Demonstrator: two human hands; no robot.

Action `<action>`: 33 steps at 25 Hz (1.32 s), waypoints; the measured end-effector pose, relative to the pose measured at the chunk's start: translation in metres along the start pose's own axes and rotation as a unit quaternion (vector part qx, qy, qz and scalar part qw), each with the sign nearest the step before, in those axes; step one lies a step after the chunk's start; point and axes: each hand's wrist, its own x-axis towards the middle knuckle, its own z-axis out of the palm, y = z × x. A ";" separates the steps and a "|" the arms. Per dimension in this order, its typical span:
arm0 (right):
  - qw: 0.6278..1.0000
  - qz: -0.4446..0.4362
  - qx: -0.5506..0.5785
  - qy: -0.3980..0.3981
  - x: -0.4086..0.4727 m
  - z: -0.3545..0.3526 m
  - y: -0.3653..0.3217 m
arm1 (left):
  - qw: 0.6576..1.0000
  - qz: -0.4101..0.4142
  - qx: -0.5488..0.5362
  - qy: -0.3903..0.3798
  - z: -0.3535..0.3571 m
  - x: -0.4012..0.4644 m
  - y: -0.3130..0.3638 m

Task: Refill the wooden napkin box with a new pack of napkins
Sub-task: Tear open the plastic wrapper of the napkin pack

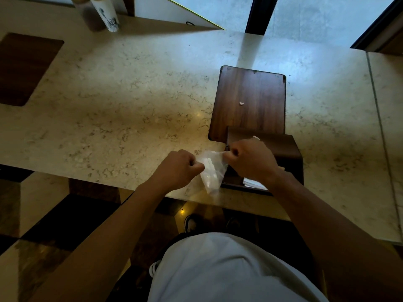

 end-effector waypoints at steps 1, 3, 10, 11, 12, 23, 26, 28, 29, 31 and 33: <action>1.000 0.009 -0.011 0.006 0.000 -0.005 0.004 | 0.999 0.003 0.022 0.030 -0.002 -0.002 -0.002; 0.999 0.011 -0.048 -0.010 -0.002 -0.009 0.004 | 0.998 0.008 0.044 0.051 -0.005 -0.003 -0.001; 0.994 0.023 -0.104 0.000 -0.002 -0.023 -0.015 | 0.998 -0.036 -0.059 -0.005 -0.005 -0.004 0.020; 0.997 0.005 -0.082 0.003 -0.003 -0.026 -0.021 | 0.995 -0.047 -0.086 -0.007 -0.005 -0.003 0.022; 0.999 -0.019 -0.049 -0.003 -0.005 -0.028 -0.029 | 0.992 -0.057 -0.112 -0.006 -0.005 -0.003 0.024; 0.986 -0.005 -0.084 -0.147 0.001 -0.001 -0.048 | 0.969 -0.088 -0.229 0.005 0.000 -0.006 0.025; 0.976 -0.022 -0.105 -0.191 0.005 0.007 -0.048 | 0.966 -0.072 -0.247 -0.011 0.006 -0.009 0.029; 0.974 -0.018 -0.106 -0.200 0.009 0.010 -0.044 | 0.969 -0.054 -0.242 -0.019 0.010 -0.010 0.031; 0.976 -0.012 -0.098 -0.196 0.010 0.010 -0.042 | 0.969 -0.045 -0.241 -0.020 0.011 -0.011 0.031; 0.980 -0.007 -0.083 -0.182 0.011 0.008 -0.038 | 0.970 -0.021 -0.239 -0.023 0.014 -0.011 0.031; 0.981 -0.006 -0.085 -0.173 0.011 0.006 -0.034 | 0.971 0.005 -0.236 -0.030 0.016 -0.011 0.031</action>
